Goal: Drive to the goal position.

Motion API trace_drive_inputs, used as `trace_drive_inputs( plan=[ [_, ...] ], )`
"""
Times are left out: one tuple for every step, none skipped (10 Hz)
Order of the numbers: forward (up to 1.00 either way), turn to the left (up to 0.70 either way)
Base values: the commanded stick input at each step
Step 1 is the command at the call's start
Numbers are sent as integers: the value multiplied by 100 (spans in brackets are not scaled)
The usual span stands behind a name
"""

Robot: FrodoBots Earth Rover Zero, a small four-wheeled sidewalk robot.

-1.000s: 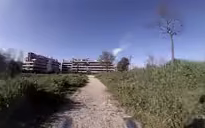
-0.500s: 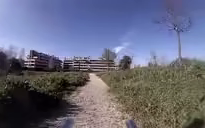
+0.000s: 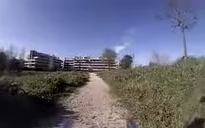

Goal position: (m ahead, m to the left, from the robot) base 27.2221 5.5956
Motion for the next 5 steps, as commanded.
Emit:
trace_drive_inputs(
  plan=[
    [50,0],
    [50,0],
    [50,0],
    [50,0],
    [50,0]
  ],
)
